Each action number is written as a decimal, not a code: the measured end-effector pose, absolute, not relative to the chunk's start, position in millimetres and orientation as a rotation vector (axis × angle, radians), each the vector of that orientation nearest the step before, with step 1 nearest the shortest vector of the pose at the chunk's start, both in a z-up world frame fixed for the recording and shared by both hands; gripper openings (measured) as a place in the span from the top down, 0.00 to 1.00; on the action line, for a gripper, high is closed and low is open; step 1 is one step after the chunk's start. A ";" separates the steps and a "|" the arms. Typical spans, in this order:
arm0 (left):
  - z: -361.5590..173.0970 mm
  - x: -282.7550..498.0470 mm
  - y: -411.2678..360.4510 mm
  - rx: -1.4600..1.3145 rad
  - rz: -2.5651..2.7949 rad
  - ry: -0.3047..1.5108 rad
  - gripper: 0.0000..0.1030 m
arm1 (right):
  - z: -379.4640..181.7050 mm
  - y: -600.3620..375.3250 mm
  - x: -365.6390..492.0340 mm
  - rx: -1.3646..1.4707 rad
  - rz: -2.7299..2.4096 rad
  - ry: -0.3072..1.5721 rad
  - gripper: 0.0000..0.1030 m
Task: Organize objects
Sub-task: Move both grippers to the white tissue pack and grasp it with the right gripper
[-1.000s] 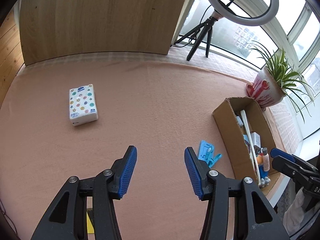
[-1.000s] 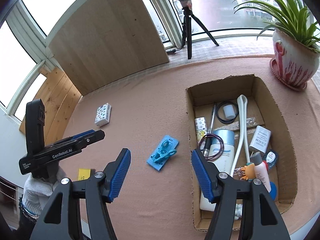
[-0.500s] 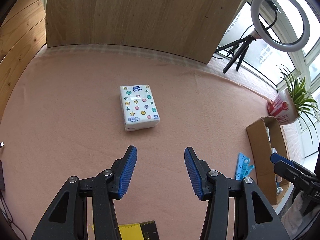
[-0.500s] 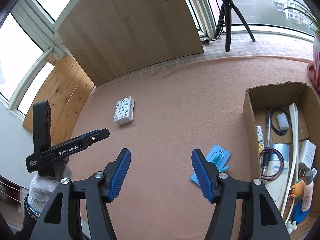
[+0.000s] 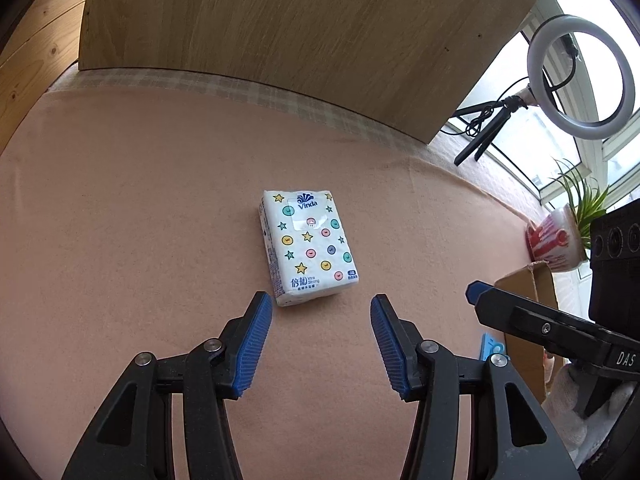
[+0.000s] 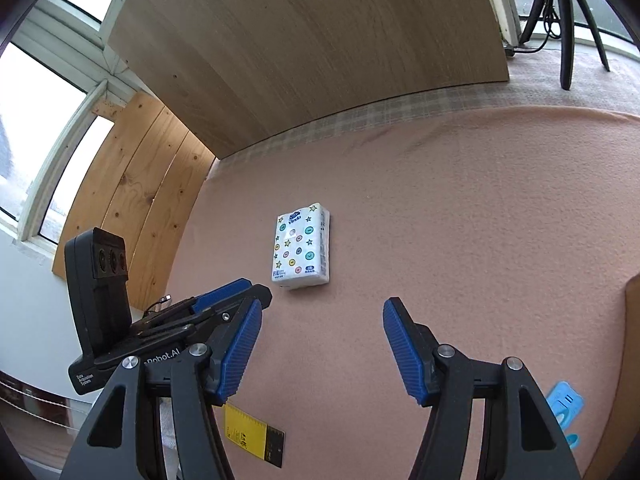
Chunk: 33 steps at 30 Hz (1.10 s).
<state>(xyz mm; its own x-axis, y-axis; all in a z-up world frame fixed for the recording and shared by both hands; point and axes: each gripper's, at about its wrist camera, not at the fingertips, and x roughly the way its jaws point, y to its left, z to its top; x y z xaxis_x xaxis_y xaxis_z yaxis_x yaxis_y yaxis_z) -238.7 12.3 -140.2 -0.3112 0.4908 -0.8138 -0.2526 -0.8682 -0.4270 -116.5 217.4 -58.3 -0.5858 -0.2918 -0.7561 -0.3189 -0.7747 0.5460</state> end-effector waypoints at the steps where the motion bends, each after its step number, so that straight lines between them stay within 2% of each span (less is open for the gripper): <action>1: -142.1 -240.4 12.2 -1.482 2.203 -0.304 0.46 | -59.7 215.9 -122.8 -1.429 2.582 1.044 0.42; 6: -148.8 -247.7 12.1 -1.483 2.200 -0.295 0.46 | -71.0 213.4 -150.2 -1.457 2.577 1.020 0.42; 14: -155.4 -260.6 20.7 -1.479 2.208 -0.216 0.46 | -96.2 215.8 -193.0 -1.540 2.551 0.966 0.59; 21: -159.0 -267.9 27.3 -1.467 2.194 -0.201 0.48 | -105.1 211.9 -214.1 -1.594 2.552 0.941 0.61; 23: -160.4 -269.0 28.5 -1.463 2.190 -0.203 0.48 | -107.4 210.0 -216.6 -1.612 2.553 0.933 0.66; 26: -163.6 -269.1 30.5 -1.467 2.194 -0.190 0.51 | -111.3 207.1 -218.4 -1.632 2.551 0.928 0.70; 33: -162.0 -256.4 35.4 -1.461 2.189 -0.191 0.56 | -110.8 204.7 -207.5 -1.616 2.527 0.914 0.72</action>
